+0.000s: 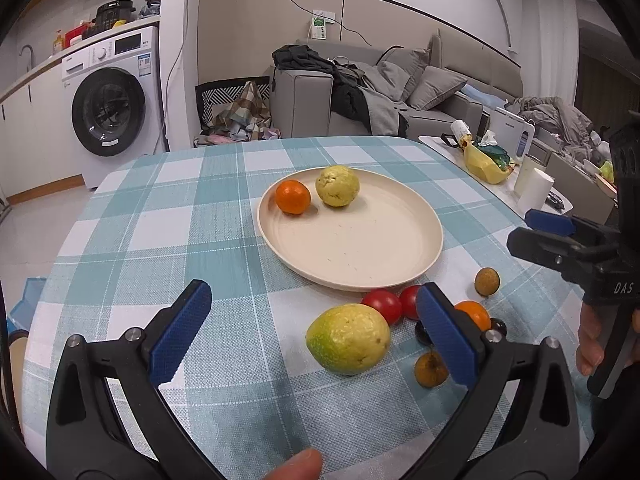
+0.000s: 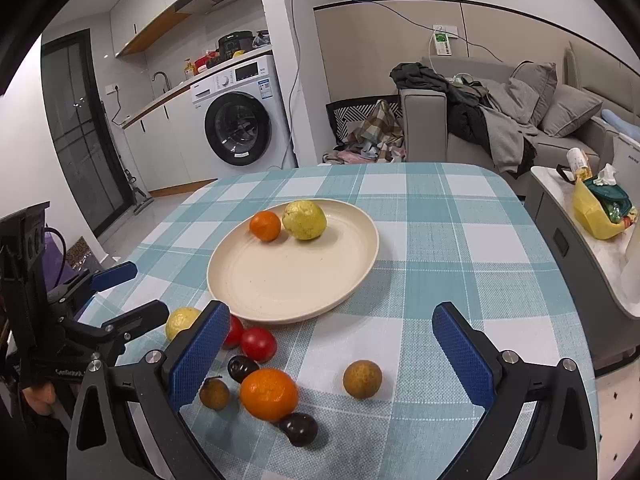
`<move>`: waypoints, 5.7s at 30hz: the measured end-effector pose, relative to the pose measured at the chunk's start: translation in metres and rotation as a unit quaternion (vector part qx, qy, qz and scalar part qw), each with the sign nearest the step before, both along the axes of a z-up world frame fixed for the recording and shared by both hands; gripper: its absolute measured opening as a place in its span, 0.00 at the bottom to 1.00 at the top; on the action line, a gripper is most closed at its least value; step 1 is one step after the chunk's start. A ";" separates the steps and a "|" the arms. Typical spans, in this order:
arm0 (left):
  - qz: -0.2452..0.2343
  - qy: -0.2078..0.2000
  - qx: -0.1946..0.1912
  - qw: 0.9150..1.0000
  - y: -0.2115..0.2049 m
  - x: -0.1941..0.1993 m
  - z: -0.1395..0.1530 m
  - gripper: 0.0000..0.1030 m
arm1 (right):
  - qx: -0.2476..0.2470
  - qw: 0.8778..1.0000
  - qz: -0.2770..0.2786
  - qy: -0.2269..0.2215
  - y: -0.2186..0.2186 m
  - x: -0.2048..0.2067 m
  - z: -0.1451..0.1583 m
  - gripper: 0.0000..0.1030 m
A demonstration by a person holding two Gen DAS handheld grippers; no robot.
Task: Organize fruits
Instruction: 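Withdraw both open tools from the plate back over the loose fruits, then grasp the yellow-green lemon with the left tool while the right tool grasps the small brown fruit, then carry the lemon with the left tool while the right tool carries the brown fruit onto the plate, releasing both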
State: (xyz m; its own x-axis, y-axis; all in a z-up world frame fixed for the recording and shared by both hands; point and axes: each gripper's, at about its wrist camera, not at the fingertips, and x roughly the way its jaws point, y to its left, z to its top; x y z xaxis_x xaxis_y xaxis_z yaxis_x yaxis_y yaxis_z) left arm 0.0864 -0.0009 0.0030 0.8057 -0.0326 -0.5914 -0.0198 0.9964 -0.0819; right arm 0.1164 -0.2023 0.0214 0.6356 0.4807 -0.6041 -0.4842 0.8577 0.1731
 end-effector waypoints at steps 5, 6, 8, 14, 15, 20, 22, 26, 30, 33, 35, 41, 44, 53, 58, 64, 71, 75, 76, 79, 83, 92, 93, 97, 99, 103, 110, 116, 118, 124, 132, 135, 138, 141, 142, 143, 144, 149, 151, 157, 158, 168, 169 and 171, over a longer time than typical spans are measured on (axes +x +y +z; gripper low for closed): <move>-0.006 0.007 0.006 1.000 -0.003 -0.001 -0.006 0.99 | 0.006 1.000 0.002 0.024 -0.007 0.003 -0.009 1.00; -0.006 0.009 0.010 1.000 -0.004 -0.001 -0.008 0.99 | 0.007 1.000 0.002 0.028 -0.008 0.005 -0.011 1.00; -0.008 0.013 0.012 1.000 -0.006 0.000 -0.011 0.99 | 0.004 0.999 0.000 0.037 -0.010 0.006 -0.016 1.00; -0.017 0.022 0.009 1.000 -0.008 0.002 -0.017 0.99 | 0.008 0.999 0.005 0.047 -0.015 0.008 -0.020 1.00; -0.017 0.025 0.009 1.000 -0.008 0.002 -0.018 0.99 | 0.009 0.999 0.007 0.050 -0.014 0.009 -0.020 1.00; -0.021 0.036 0.012 0.999 -0.011 0.006 -0.022 0.99 | -0.004 0.998 0.023 0.066 -0.009 0.010 -0.026 0.98; -0.024 0.039 0.013 0.999 -0.012 0.007 -0.024 0.99 | -0.010 0.997 0.029 0.070 -0.005 0.009 -0.028 0.94; -0.027 0.045 0.011 0.999 -0.012 0.010 -0.027 0.99 | -0.017 0.995 0.038 0.086 -0.003 0.010 -0.035 0.86; -0.022 0.052 0.008 0.998 -0.010 0.012 -0.029 0.99 | -0.027 0.994 0.037 0.100 -0.003 0.013 -0.043 0.72; -0.020 0.059 0.000 0.998 -0.007 0.015 -0.032 0.99 | -0.028 0.993 0.034 0.105 -0.005 0.014 -0.045 0.67; -0.019 0.062 -0.002 0.998 -0.004 0.016 -0.033 0.99 | -0.029 0.993 0.034 0.106 -0.006 0.014 -0.046 0.65; -0.028 0.070 -0.006 0.997 -0.002 0.019 -0.037 0.97 | -0.042 0.992 0.036 0.113 -0.004 0.014 -0.049 0.57; -0.035 0.073 -0.007 0.997 -0.004 0.021 -0.038 0.90 | -0.044 0.992 0.034 0.114 -0.004 0.014 -0.050 0.55; -0.049 0.082 -0.013 0.995 -0.008 0.022 -0.041 0.78 | -0.049 0.991 0.035 0.116 -0.004 0.014 -0.052 0.51; -0.056 0.087 -0.011 0.995 -0.011 0.024 -0.042 0.72 | -0.052 0.991 0.037 0.117 -0.003 0.013 -0.053 0.51; -0.067 0.095 -0.016 0.993 -0.012 0.026 -0.045 0.59 | -0.054 0.991 0.039 0.117 -0.001 0.013 -0.053 0.48; -0.077 0.100 -0.018 0.992 -0.015 0.027 -0.047 0.51 | -0.058 0.991 0.042 0.117 0.000 0.012 -0.053 0.47; -0.076 0.099 -0.018 0.992 -0.015 0.027 -0.047 0.51 | -0.059 0.990 0.041 0.118 0.001 0.012 -0.054 0.47; -0.076 0.099 -0.019 0.992 -0.015 0.027 -0.048 0.51 | -0.059 0.990 0.042 0.118 0.000 0.012 -0.054 0.47; -0.074 0.096 -0.023 0.992 -0.012 0.026 -0.047 0.51 | -0.060 0.990 0.043 0.118 0.000 0.012 -0.054 0.46; -0.070 0.092 -0.029 0.993 -0.008 0.025 -0.045 0.51 | -0.060 0.990 0.045 0.117 -0.001 0.011 -0.053 0.45; -0.070 0.085 -0.031 0.993 -0.007 0.021 -0.043 0.51 | -0.070 0.990 0.037 0.114 -0.001 0.012 -0.055 0.28; -0.070 0.084 -0.031 0.993 -0.007 0.021 -0.042 0.51 | -0.072 0.990 0.036 0.112 -0.001 0.013 -0.055 0.27; -0.070 0.079 -0.031 0.994 -0.007 0.020 -0.041 0.51 | -0.075 0.991 0.036 0.109 0.000 0.012 -0.055 0.27; -0.070 0.076 -0.030 0.994 -0.007 0.018 -0.039 0.51 | -0.076 0.991 0.037 0.108 0.001 0.011 -0.054 0.27; -0.068 0.067 -0.029 0.995 -0.008 0.016 -0.036 0.51 | -0.073 0.991 0.036 0.103 0.000 0.010 -0.052 0.27; -0.064 0.055 -0.030 0.996 -0.008 0.013 -0.033 0.51 | -0.060 0.994 0.037 0.087 0.001 0.008 -0.046 0.27; -0.057 0.045 -0.030 0.997 -0.006 0.011 -0.029 0.51 | -0.047 0.996 0.043 0.066 0.007 0.004 -0.039 0.27; -0.055 0.041 -0.030 0.997 -0.006 0.010 -0.028 0.51 | -0.043 0.996 0.043 0.062 0.009 0.003 -0.037 0.27; -0.050 0.029 -0.026 0.998 -0.007 0.007 -0.023 0.51 | -0.034 0.997 0.045 0.053 0.015 0.000 -0.034 0.27; -0.047 0.014 -0.011 0.999 -0.010 0.007 -0.015 0.51 | -0.023 0.998 0.045 0.040 0.019 -0.003 -0.029 0.27; -0.045 0.010 -0.010 0.999 -0.011 0.007 -0.012 0.51 | -0.019 0.998 0.043 0.037 0.021 -0.002 -0.027 0.27; -0.043 0.005 -0.008 0.999 -0.011 0.007 -0.010 0.51 | -0.014 0.998 0.042 0.034 0.022 0.000 -0.025 0.27; -0.042 0.003 -0.007 0.999 -0.011 0.008 -0.008 0.51 | -0.008 0.999 0.041 0.036 0.023 0.003 -0.024 0.27; -0.041 0.003 -0.007 0.999 -0.010 0.008 -0.008 0.51 | -0.007 0.998 0.040 0.037 0.024 0.004 -0.024 0.27; -0.041 0.004 -0.007 0.999 -0.010 0.009 -0.007 0.51 | -0.006 0.998 0.040 0.039 0.025 0.005 -0.024 0.27; -0.041 0.003 -0.007 0.999 -0.010 0.009 -0.007 0.51 | -0.005 0.998 0.039 0.039 0.026 0.007 -0.025 0.27; -0.040 0.001 -0.004 0.999 -0.010 0.016 -0.005 0.51 | -0.004 0.998 0.041 0.041 0.030 0.010 -0.024 0.27; -0.039 0.002 -0.002 0.999 -0.011 0.021 -0.004 0.51 | -0.003 0.998 0.040 0.039 0.032 0.012 -0.023 0.27; -0.036 -0.002 -0.004 0.999 -0.012 0.034 -0.004 0.51 | 0.006 0.999 0.038 0.035 0.035 0.018 -0.020 0.27; -0.035 -0.002 -0.004 0.999 -0.012 0.035 -0.004 0.51 | 0.008 0.999 0.038 0.033 0.035 0.018 -0.020 0.27; -0.031 -0.004 -0.001 0.999 -0.012 0.051 -0.004 0.51 | 0.007 0.998 0.041 0.037 0.042 0.029 -0.019 0.27; -0.031 -0.003 -0.002 1.000 -0.012 0.054 -0.005 0.51 | 0.008 0.998 0.041 0.037 0.043 0.030 -0.019 0.27; -0.031 -0.001 -0.001 1.000 -0.012 0.061 -0.006 0.51 | 0.009 0.998 0.040 0.040 0.045 0.033 -0.019 0.27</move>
